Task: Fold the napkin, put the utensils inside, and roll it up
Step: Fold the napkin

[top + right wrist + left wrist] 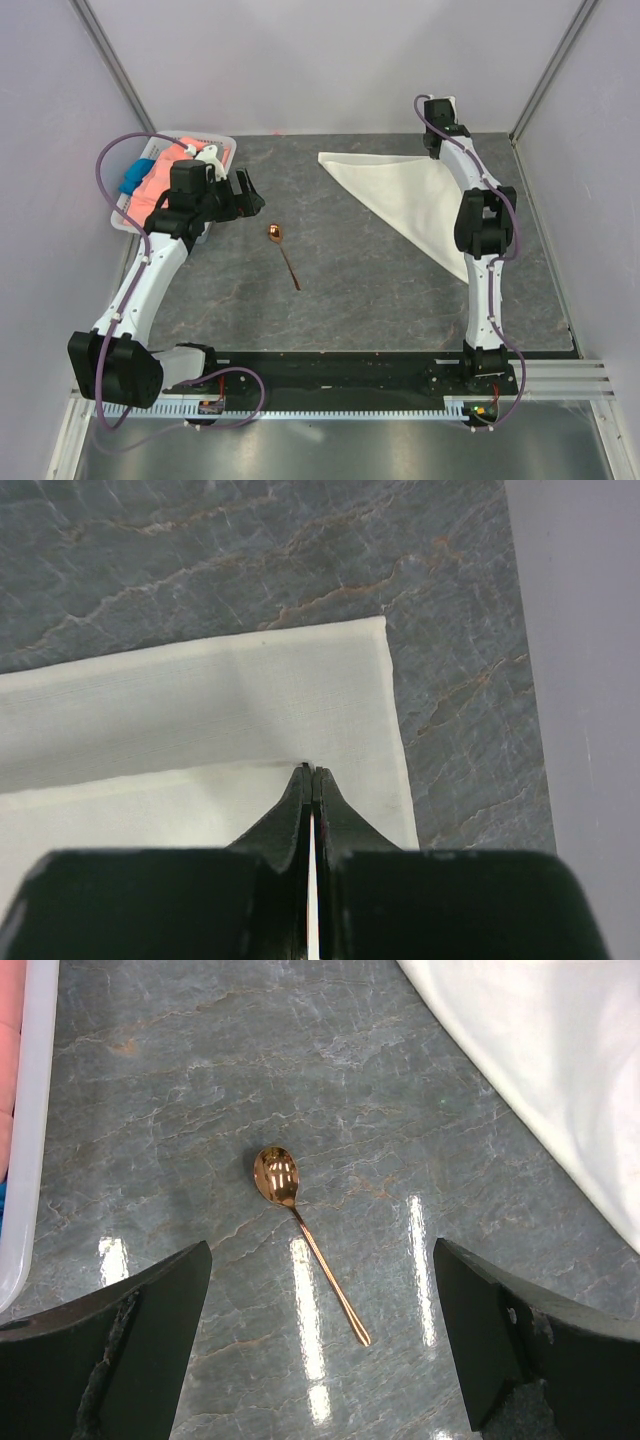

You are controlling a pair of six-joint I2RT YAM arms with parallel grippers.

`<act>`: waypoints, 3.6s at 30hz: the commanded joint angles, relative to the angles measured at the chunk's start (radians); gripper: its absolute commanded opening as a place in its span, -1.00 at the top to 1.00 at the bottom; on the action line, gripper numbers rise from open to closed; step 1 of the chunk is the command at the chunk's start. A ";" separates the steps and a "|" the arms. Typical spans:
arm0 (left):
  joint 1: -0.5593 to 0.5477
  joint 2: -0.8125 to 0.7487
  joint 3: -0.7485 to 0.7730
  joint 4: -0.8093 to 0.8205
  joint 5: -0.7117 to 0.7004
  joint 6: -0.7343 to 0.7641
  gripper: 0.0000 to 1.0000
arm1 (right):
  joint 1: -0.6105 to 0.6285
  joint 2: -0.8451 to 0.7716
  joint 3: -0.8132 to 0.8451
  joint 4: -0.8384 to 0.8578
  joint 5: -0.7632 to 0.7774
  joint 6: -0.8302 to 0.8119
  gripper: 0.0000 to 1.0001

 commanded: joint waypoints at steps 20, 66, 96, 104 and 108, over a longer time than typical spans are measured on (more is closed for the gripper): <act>0.007 0.009 -0.001 0.028 -0.003 0.014 -1.00 | -0.054 0.010 0.096 0.040 0.092 -0.038 1.00; 0.007 0.029 0.004 0.020 -0.006 0.017 -1.00 | -0.096 0.101 0.148 0.084 0.112 -0.054 1.00; 0.007 0.044 0.005 0.017 -0.008 0.020 -0.99 | -0.099 0.159 0.162 0.148 0.088 -0.067 1.00; 0.007 0.053 0.005 0.015 -0.013 0.020 -1.00 | -0.101 0.176 0.165 0.196 0.086 -0.082 0.37; 0.007 0.052 0.007 0.015 -0.008 0.021 -1.00 | -0.099 0.135 0.160 0.202 0.077 -0.100 -0.13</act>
